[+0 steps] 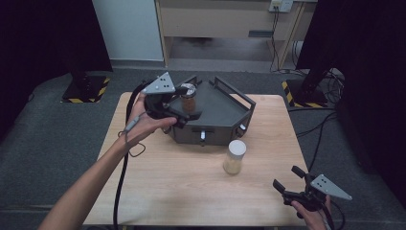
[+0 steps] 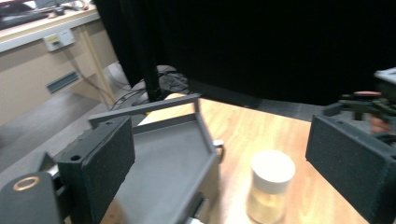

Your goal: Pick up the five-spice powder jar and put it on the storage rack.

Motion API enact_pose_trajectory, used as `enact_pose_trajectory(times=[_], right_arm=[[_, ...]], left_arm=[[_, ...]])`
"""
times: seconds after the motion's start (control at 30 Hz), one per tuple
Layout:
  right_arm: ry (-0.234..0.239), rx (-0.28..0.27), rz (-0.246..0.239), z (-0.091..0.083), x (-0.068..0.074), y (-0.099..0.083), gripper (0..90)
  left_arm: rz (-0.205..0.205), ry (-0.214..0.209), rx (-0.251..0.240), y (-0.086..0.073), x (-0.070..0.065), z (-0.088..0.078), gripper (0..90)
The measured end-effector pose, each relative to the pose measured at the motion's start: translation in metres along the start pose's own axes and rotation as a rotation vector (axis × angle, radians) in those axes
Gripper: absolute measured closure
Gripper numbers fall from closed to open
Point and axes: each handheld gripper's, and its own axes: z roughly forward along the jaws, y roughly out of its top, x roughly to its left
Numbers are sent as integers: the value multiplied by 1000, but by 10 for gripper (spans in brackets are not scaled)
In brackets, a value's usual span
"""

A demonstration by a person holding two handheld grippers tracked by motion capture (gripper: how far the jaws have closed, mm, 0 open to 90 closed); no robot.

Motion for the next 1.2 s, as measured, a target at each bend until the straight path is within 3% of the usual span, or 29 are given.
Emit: enact_pose_trajectory(times=[0.17, 0.33, 0.47, 0.57, 0.67, 0.9, 1.2], right_arm=[[-2, 0, -4, 0, 0, 0, 31], [-5, 0, -3, 0, 1, 0, 32], [-8, 0, -3, 0, 1, 0, 31], [-8, 0, -4, 0, 1, 0, 32], [-10, 0, -5, -1, 2, 0, 32], [-12, 0, -4, -1, 2, 0, 31], [-15, 0, -3, -1, 2, 0, 31]], left_arm=[[34, 10, -1, -12, -18, -17, 56], [11, 15, -23, -36, -30, -33, 55], [-4, 46, -45, -65, -46, -48, 55], [-15, 55, -52, -76, -50, -53, 54], [-10, 93, -44, -90, -61, -60, 54], [-56, 147, -35, -138, -80, -72, 52], [-115, 203, -51, -178, -97, -81, 35]])
